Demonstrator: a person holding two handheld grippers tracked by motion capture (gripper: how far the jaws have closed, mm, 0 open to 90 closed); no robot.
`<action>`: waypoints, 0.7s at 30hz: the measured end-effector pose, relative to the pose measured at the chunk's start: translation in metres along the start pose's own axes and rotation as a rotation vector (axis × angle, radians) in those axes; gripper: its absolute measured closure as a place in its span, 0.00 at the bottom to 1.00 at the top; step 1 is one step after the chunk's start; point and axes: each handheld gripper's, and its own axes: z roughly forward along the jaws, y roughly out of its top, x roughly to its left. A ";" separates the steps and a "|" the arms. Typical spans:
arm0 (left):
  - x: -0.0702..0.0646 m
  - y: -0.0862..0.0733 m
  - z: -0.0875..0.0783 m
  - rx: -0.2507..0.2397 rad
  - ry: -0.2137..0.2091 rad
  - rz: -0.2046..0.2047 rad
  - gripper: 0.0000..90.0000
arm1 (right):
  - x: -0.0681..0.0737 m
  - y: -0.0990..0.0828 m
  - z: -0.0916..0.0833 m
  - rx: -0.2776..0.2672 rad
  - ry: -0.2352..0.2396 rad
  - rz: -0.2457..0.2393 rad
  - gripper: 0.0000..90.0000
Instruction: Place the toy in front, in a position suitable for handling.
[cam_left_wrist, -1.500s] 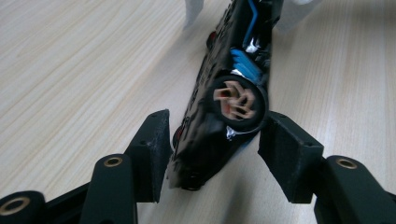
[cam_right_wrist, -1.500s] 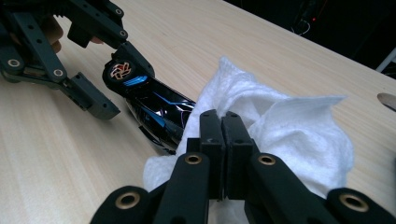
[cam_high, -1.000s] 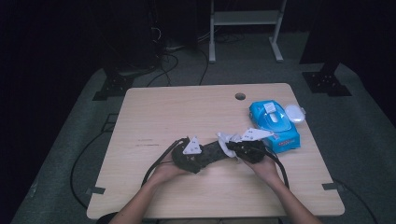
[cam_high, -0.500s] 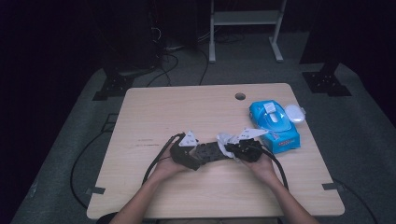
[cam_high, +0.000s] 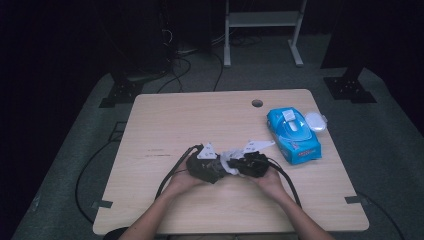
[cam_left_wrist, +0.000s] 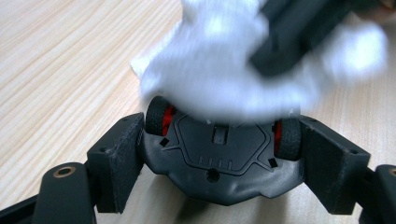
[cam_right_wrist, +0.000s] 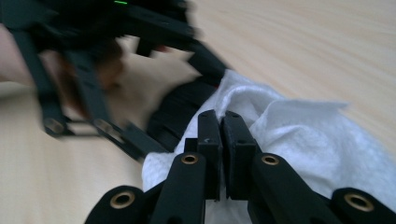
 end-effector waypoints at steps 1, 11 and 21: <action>-0.001 0.000 0.000 0.007 0.005 0.011 0.24 | 0.002 0.001 0.002 0.005 0.006 -0.005 0.95; 0.003 -0.003 -0.004 0.013 -0.039 -0.011 0.24 | -0.013 -0.005 -0.018 0.033 -0.054 -0.003 0.91; 0.002 -0.003 -0.004 0.007 -0.033 0.000 0.25 | -0.002 0.011 -0.042 0.121 -0.136 -0.149 0.53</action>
